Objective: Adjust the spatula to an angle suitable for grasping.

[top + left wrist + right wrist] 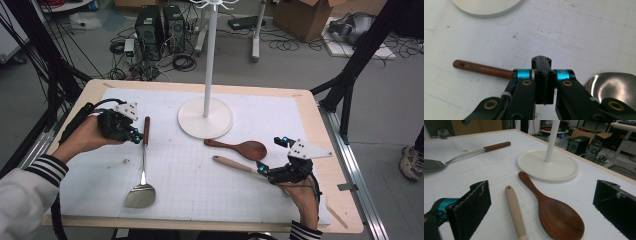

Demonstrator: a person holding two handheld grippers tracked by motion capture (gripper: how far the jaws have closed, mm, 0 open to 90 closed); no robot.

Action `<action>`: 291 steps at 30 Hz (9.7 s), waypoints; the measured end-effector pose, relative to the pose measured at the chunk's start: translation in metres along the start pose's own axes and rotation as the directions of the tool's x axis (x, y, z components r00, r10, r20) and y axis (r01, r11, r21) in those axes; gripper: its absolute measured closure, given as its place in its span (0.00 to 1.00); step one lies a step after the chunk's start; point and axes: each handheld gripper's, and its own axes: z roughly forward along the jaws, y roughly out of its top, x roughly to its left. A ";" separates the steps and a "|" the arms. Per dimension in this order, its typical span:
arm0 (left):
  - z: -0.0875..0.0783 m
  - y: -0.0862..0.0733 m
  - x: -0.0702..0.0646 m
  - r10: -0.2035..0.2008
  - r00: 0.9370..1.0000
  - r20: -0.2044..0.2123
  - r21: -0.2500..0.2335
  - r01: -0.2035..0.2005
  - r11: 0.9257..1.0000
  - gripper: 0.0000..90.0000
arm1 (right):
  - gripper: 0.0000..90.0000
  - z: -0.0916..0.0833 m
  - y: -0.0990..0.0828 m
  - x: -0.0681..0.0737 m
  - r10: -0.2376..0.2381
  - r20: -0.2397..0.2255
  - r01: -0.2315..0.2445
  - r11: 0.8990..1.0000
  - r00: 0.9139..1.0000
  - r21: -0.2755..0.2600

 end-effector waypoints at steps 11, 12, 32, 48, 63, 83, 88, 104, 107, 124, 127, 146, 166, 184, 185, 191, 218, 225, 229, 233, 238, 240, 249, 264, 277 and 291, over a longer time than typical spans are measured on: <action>-0.014 -0.012 0.025 -0.073 0.996 -0.046 -0.170 0.064 0.983 1.00 | 0.01 -0.001 0.000 -0.001 -0.001 0.003 0.001 1.000 1.000 -0.003; -0.014 -0.012 0.027 -0.076 0.996 -0.053 -0.175 0.066 0.982 1.00 | 0.01 0.000 0.000 -0.001 -0.001 0.002 0.001 1.000 1.000 -0.004; 0.018 -0.025 0.054 -0.139 0.985 -0.104 0.006 0.141 0.990 1.00 | 0.01 0.001 0.000 0.000 -0.001 -0.002 0.001 1.000 1.000 0.002; 0.061 -0.024 0.067 -0.104 0.991 -0.090 0.242 0.123 0.962 1.00 | 0.01 0.003 -0.001 0.000 -0.005 -0.013 0.006 1.000 1.000 0.013; 0.084 -0.025 0.074 -0.090 0.991 -0.097 0.341 0.118 0.933 1.00 | 0.01 0.005 -0.001 0.000 -0.009 -0.013 0.009 1.000 1.000 0.014; 0.100 -0.004 0.070 -0.058 0.995 -0.081 0.350 0.083 0.933 1.00 | 0.01 0.002 0.000 0.000 -0.003 -0.016 0.003 1.000 1.000 0.002; 0.105 0.004 0.067 -0.043 0.997 -0.066 0.350 0.063 0.934 1.00 | 0.01 0.003 0.000 0.000 -0.005 -0.019 0.005 1.000 1.000 0.002; 0.118 0.022 0.058 -0.011 0.999 -0.032 0.342 0.021 0.939 1.00 | 0.01 0.002 0.000 0.000 -0.008 -0.020 0.008 1.000 1.000 -0.003; 0.120 0.025 0.056 -0.009 1.000 -0.026 0.339 0.017 0.941 1.00 | 0.01 0.003 0.000 0.000 -0.008 -0.020 0.008 1.000 1.000 -0.003; 0.127 0.034 0.051 0.014 1.000 -0.013 0.341 -0.009 0.940 1.00 | 0.01 0.002 0.001 0.001 -0.007 -0.024 0.007 1.000 1.000 0.003; 0.127 0.034 0.052 0.013 1.000 -0.008 0.341 -0.009 0.940 1.00 | 0.01 0.002 0.001 0.001 -0.005 -0.025 0.005 1.000 1.000 0.000; 0.050 0.036 0.039 0.058 0.998 -0.030 0.072 -0.055 0.996 1.00 | 0.01 0.002 0.001 0.001 -0.006 -0.020 0.006 1.000 1.000 0.003; 0.019 0.056 -0.007 0.248 0.967 0.062 -0.005 -0.248 0.969 1.00 | 0.01 0.004 0.001 0.001 -0.015 -0.022 0.015 1.000 1.000 0.011; 0.056 0.061 -0.051 0.399 0.896 0.193 0.159 -0.430 0.889 1.00 | 0.01 0.005 0.002 0.002 -0.016 -0.025 0.016 1.000 1.000 0.010; 0.057 0.060 -0.051 0.397 0.897 0.195 0.166 -0.429 0.888 1.00 | 0.01 0.005 0.002 0.002 -0.016 -0.026 0.016 1.000 1.000 0.009; 0.066 0.055 -0.055 0.374 0.903 0.210 0.220 -0.416 0.882 1.00 | 0.01 0.005 0.002 0.002 -0.017 -0.026 0.017 1.000 1.000 0.011; 0.111 0.031 -0.067 0.322 0.906 0.275 0.410 -0.413 0.813 1.00 | 0.01 0.006 0.002 0.003 -0.017 -0.031 0.017 1.000 0.999 0.015; 0.112 0.028 -0.065 0.318 0.906 0.278 0.435 -0.414 0.800 1.00 | 0.01 0.006 0.002 0.003 -0.020 -0.031 0.020 1.000 0.999 0.016; 0.112 0.026 -0.065 0.313 0.909 0.275 0.436 -0.409 0.802 1.00 | 0.01 0.006 0.002 0.003 -0.017 -0.031 0.018 1.000 0.999 0.017; 0.111 0.026 -0.065 0.308 0.911 0.276 0.433 -0.404 0.806 1.00 | 0.01 0.006 0.002 0.003 -0.018 -0.031 0.018 1.000 0.999 0.018; 0.111 0.026 -0.065 0.312 0.908 0.279 0.436 -0.409 0.801 1.00 | 0.01 0.006 0.002 0.003 -0.015 -0.032 0.016 1.000 0.999 0.019; 0.111 0.026 -0.065 0.314 0.907 0.280 0.439 -0.412 0.798 1.00 | 0.01 0.006 0.002 0.003 -0.017 -0.032 0.018 1.000 0.999 0.017; 0.107 0.022 -0.063 0.312 0.908 0.280 0.450 -0.411 0.793 1.00 | 0.01 0.005 0.002 0.003 -0.017 -0.033 0.017 1.000 0.999 0.016; 0.106 0.018 -0.065 0.313 0.905 0.287 0.460 -0.417 0.784 1.00 | 0.01 0.006 0.003 0.003 -0.015 -0.034 0.016 1.000 0.999 0.014; 0.101 0.008 -0.062 0.306 0.907 0.289 0.455 -0.411 0.790 1.00 | 0.01 0.006 0.003 0.003 -0.018 -0.032 0.018 1.000 0.999 0.019; 0.089 -0.005 -0.054 0.286 0.917 0.277 0.473 -0.390 0.790 1.00 | 0.01 0.006 0.003 0.003 -0.017 -0.031 0.018 1.000 0.999 0.017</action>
